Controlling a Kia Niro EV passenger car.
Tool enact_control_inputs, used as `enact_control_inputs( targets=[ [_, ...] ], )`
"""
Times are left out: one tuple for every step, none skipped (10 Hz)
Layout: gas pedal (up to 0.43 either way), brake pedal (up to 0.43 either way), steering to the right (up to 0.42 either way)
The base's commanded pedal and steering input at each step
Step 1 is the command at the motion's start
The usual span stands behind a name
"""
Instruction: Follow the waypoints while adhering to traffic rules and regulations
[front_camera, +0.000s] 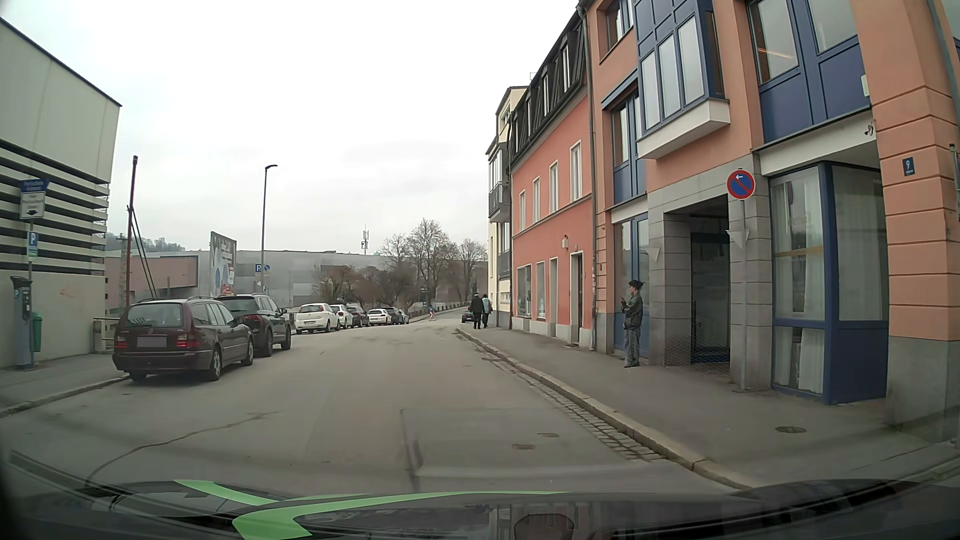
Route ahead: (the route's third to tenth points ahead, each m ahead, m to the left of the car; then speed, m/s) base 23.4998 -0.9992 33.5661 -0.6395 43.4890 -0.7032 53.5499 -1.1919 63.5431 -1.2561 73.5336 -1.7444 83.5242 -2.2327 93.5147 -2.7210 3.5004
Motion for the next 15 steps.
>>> enact_control_inputs(
  targets=[
    [0.067, 0.0, 0.023],
    [0.047, 0.0, 0.001],
    [0.0, 0.0, -0.012],
    [0.0, 0.0, -0.026],
    [0.0, 0.0, -0.038],
    [0.0, 0.0, -0.049],
    [0.0, 0.0, -0.055],
    [0.0, 0.0, -0.054],
    [0.0, 0.037, -0.057],
    [0.0, 0.128, -0.065],
    [0.0, 0.159, -0.071],
    [0.0, 0.159, -0.076],
    [0.0, 0.159, -0.077],
    [0.0, 0.165, -0.082],
    [0.0, 0.171, -0.084]
  ],
)
